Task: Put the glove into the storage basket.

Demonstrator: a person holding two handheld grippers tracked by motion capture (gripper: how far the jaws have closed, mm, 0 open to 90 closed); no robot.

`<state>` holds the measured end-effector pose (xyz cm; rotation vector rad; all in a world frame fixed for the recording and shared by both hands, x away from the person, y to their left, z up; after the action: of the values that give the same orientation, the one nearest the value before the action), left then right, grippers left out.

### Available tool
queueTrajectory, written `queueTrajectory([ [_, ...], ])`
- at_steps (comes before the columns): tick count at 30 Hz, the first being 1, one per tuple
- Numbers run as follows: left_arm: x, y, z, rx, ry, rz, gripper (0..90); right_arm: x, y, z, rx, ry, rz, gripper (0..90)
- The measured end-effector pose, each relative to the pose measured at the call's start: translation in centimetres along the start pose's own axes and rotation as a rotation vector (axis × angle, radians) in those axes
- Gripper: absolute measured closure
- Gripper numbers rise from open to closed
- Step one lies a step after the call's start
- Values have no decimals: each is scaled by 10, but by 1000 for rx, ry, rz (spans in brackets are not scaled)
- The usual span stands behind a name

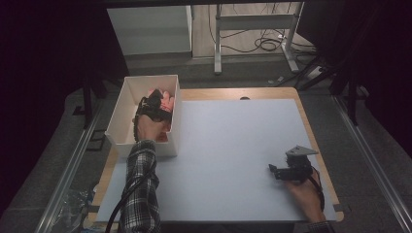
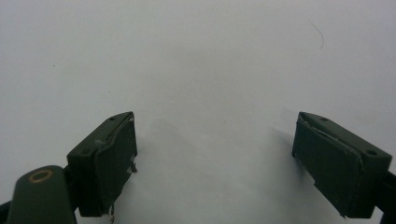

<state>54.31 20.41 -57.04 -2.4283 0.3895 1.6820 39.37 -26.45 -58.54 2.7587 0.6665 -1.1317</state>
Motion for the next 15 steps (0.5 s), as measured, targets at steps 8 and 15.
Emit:
queueTrajectory([
  [8,-12,-1,-2,7,48,-18,25,0,0,0,0,0,0,142],
  [15,-26,-3,-4,7,98,-11,25,0,0,0,0,0,0,141],
])
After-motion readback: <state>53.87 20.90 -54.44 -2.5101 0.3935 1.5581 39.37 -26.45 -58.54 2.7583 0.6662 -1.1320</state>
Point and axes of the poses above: each handheld gripper's, and its own axes: x roughly forward along the jaws, z roughly out of its underside, y roughly to its right, the point moved 8 cm from there along x, roughly forward along the jaws, and after that the axes turned 11 degrees about x, right-handed, at the moved point
